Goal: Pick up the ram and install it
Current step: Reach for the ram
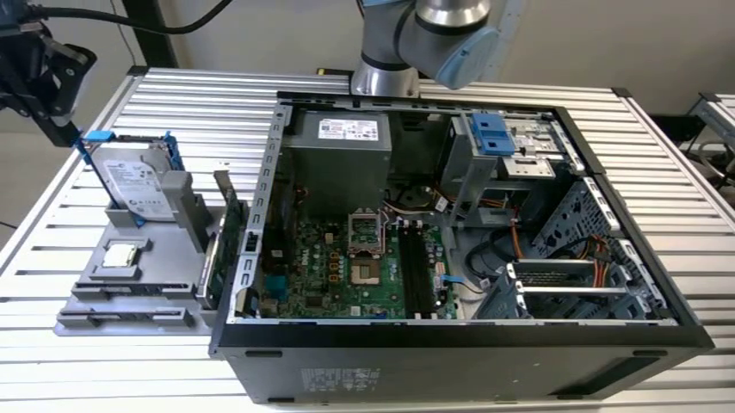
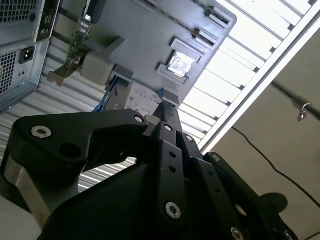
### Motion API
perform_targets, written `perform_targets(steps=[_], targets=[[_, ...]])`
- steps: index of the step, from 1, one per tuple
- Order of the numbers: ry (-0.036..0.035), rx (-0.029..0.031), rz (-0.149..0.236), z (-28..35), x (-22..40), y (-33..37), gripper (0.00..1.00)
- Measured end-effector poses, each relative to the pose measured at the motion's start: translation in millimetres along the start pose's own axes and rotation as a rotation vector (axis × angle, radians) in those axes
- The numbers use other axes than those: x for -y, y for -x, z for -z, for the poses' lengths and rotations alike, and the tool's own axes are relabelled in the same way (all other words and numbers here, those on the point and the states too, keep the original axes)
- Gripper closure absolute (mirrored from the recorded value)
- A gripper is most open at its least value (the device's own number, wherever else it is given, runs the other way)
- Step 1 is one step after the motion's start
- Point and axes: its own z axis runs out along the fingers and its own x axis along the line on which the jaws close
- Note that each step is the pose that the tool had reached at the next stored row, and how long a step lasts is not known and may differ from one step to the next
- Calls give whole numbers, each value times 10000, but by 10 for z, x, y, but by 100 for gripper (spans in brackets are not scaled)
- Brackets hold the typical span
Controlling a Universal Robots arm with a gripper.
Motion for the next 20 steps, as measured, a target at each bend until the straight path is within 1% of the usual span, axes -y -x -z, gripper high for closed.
perform_targets(steps=[9,20], targets=[[1,-1,25,2,106,5,100],[1,-1,25,7,307,9,100]])
